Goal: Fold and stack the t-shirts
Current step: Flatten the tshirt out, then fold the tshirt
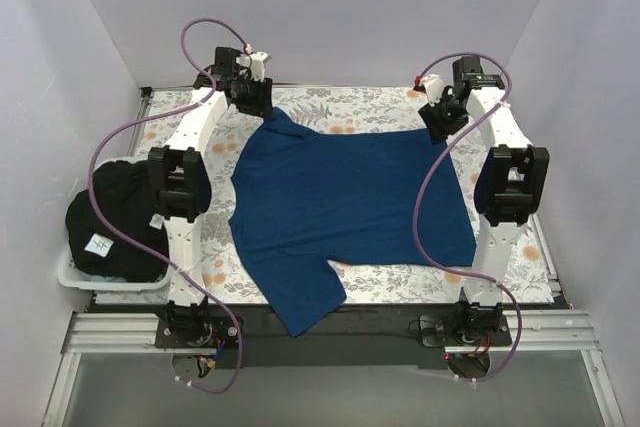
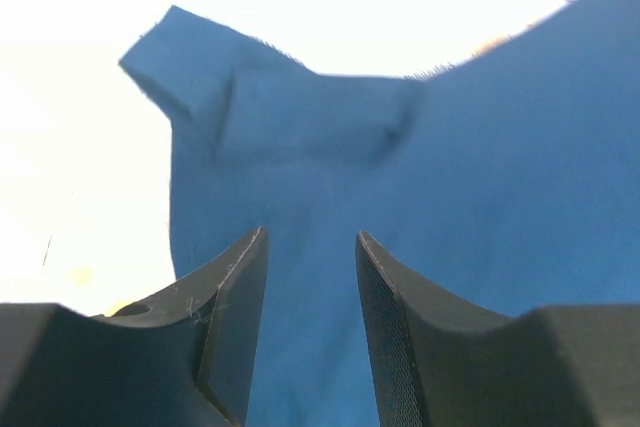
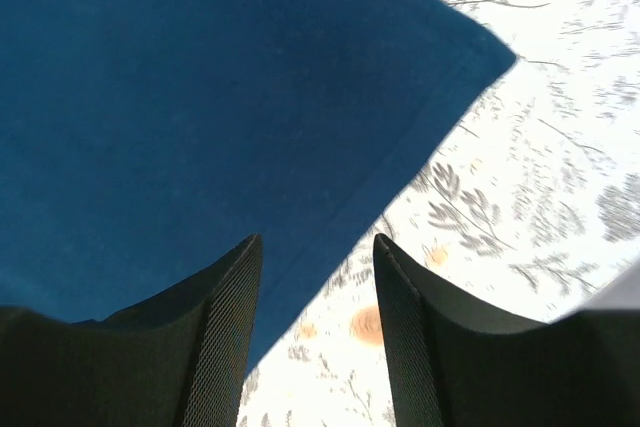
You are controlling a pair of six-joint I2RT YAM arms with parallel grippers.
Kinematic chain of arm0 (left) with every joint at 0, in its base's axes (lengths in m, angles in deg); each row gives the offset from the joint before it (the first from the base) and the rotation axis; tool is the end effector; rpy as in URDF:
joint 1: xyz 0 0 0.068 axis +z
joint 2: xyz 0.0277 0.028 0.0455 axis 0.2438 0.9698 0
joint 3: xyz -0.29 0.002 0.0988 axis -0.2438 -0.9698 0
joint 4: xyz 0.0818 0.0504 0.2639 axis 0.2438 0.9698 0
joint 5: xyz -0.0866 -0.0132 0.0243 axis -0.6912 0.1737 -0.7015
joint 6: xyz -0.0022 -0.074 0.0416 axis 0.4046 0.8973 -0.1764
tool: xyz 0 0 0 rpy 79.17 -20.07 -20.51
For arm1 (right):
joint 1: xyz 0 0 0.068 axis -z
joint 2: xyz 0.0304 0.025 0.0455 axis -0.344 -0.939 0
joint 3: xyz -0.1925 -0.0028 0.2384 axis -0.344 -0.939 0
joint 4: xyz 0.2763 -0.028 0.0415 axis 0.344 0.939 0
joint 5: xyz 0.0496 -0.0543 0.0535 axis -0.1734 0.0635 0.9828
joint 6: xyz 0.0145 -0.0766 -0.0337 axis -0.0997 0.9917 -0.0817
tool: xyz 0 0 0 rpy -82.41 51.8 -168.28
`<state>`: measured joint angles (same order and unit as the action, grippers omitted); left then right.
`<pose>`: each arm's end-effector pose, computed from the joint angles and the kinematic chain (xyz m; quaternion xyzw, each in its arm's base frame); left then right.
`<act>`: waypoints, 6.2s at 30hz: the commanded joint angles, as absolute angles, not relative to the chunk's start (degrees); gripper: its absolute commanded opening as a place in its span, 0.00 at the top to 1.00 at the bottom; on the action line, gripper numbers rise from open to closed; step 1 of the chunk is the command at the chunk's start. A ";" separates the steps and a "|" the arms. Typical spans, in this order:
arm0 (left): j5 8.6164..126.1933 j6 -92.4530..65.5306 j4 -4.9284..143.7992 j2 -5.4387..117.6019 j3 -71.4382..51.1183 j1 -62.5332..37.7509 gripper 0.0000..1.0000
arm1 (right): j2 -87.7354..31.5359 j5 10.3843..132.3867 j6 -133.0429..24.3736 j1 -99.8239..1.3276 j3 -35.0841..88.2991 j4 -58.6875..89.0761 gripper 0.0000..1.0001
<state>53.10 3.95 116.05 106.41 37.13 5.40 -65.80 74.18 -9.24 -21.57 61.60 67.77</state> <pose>0.5446 -0.1123 0.2758 -0.0980 0.9209 -0.2808 0.2518 0.5053 0.0263 0.2676 -0.3490 0.8998 0.0057 0.2618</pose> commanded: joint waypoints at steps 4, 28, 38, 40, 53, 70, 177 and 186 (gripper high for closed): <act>50.98 8.79 107.17 115.50 45.82 5.32 0.60 | -73.05 72.01 -13.77 -21.09 66.73 66.37 0.46; 57.91 10.64 96.50 128.51 48.37 3.74 0.58 | -77.10 72.27 -14.47 -20.65 64.62 63.03 0.46; 60.29 11.35 96.32 127.80 47.31 3.56 0.50 | -76.66 73.15 -14.03 -20.65 63.12 63.11 0.46; 60.20 11.08 96.50 127.80 46.96 3.39 0.53 | -76.57 73.06 -14.03 -20.65 63.12 63.11 0.46; 53.78 11.96 91.76 123.85 46.95 1.99 1.00 | -75.96 73.24 -13.77 -20.65 62.24 63.03 0.46; 44.64 9.85 67.24 127.63 48.10 -2.06 0.71 | -74.99 73.50 -13.59 -18.80 64.61 63.03 0.43; 47.81 16.00 84.20 123.07 45.48 7.78 1.00 | -79.21 80.18 -6.30 -16.08 72.88 51.78 0.99; 42.10 14.17 80.94 113.15 32.39 9.63 1.00 | -74.03 80.71 -3.31 -16.08 67.44 51.78 0.99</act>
<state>45.86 16.00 83.37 122.32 35.80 8.63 -78.89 79.41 -4.98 -16.22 69.12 51.79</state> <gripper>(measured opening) 0.010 0.028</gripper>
